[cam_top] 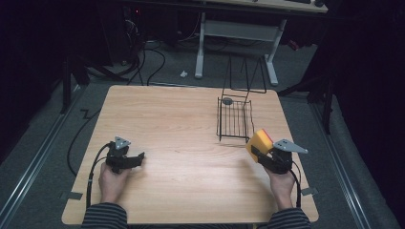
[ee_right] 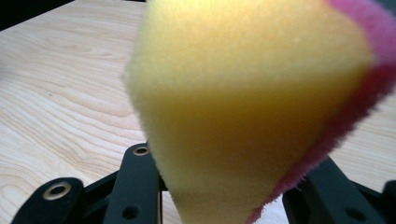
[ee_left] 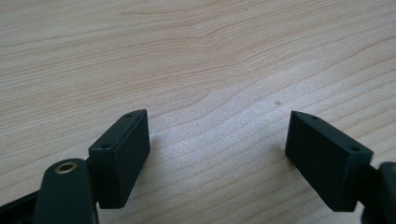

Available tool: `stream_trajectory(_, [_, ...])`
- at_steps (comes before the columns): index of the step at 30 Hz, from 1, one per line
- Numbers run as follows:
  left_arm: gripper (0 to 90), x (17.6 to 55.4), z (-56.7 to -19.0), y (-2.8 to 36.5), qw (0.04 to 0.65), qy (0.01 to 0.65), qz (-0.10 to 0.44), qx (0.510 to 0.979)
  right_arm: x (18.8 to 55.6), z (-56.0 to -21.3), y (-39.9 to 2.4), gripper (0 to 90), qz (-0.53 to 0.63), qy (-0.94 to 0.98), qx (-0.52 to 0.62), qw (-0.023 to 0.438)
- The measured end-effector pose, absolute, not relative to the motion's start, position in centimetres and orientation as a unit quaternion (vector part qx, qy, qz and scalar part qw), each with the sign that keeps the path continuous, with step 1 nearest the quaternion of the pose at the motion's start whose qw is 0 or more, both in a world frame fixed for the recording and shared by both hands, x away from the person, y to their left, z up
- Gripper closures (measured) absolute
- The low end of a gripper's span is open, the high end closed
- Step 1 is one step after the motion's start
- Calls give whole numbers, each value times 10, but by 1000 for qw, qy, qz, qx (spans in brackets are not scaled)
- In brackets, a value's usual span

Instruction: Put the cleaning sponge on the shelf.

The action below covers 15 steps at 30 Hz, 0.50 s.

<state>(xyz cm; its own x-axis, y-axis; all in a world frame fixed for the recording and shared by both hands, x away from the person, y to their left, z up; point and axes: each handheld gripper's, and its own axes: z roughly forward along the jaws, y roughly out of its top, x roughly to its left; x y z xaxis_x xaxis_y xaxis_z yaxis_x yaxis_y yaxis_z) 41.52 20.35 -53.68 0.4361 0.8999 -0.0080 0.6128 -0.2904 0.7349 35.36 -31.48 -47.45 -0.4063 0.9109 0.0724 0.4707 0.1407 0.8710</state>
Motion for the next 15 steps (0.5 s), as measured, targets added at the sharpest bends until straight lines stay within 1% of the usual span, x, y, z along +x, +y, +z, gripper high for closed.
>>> stream_trajectory(6, [224,415,-537,203,342,488,210,775,360,-463,-299,610,449,723,463,248])
stream_trajectory(15, [224,415,-537,203,342,488,210,775,381,-446,-282,610,447,729,454,249])
